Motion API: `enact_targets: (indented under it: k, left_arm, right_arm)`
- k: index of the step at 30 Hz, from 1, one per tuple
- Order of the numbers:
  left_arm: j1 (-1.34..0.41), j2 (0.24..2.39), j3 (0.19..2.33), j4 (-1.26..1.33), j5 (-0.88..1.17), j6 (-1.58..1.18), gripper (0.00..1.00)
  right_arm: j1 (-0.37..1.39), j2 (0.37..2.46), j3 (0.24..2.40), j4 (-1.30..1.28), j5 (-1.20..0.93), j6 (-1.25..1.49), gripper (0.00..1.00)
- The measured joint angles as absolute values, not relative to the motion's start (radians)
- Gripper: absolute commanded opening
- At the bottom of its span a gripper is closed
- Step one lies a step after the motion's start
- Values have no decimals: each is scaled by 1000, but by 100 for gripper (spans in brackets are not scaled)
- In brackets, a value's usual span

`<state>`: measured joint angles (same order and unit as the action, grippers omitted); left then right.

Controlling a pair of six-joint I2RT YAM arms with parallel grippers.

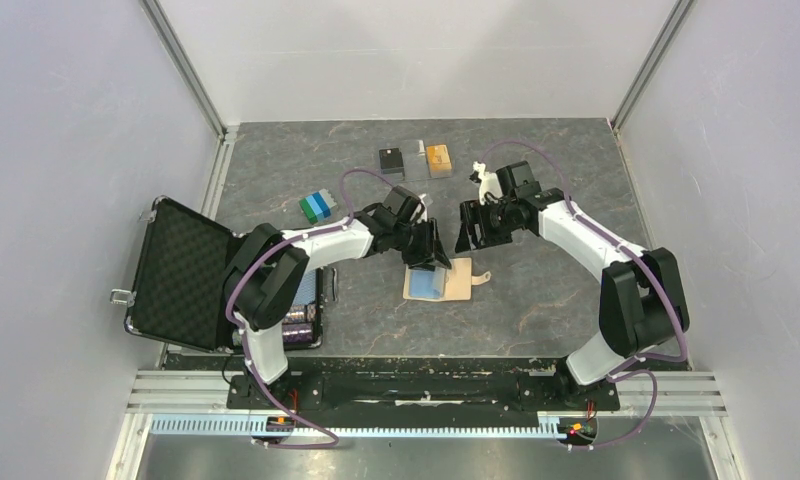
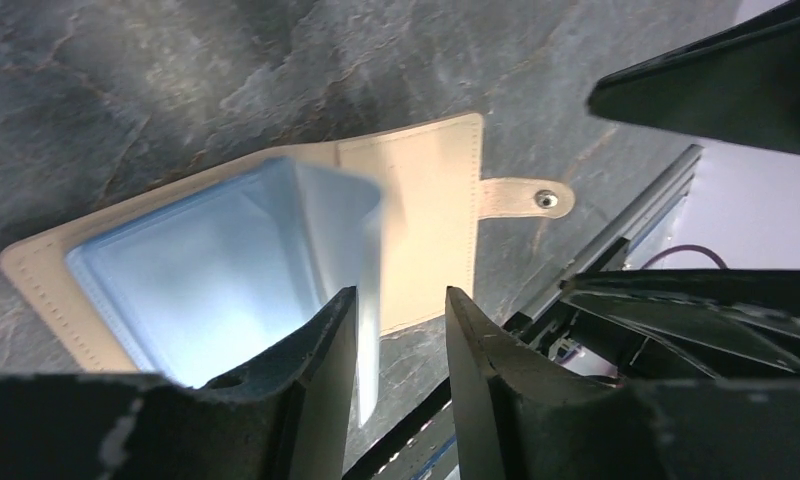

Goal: Put the credit cards into the card holder
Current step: Open the card holder at the center of the board.

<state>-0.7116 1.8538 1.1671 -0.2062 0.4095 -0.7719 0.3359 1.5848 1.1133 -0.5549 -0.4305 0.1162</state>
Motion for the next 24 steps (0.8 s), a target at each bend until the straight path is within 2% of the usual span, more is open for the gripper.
enact_targets:
  k: [7,12,16,19,24]
  left_arm:
    - [-721,1874,1165,-87,509,-799,46]
    - [-744,1971,1195,-69,562,-810,50]
    - [-755,2028,1224,-127,568,-809,49]
    - [-755,2032,1237,-156,567,-809,45]
    - [-755,2032,1243,-187,554,-808,41]
  right_arm:
    - [316,1585,1102,-536,-460,146,51]
    - [299,1585,1097,-516,-483,164,40]
    - [295,1587,1065,-485,-506,180,25]
    - [294,1597,1010,-449,-530,198,16]
    - [297,1656,889,-403,-575,225,13]
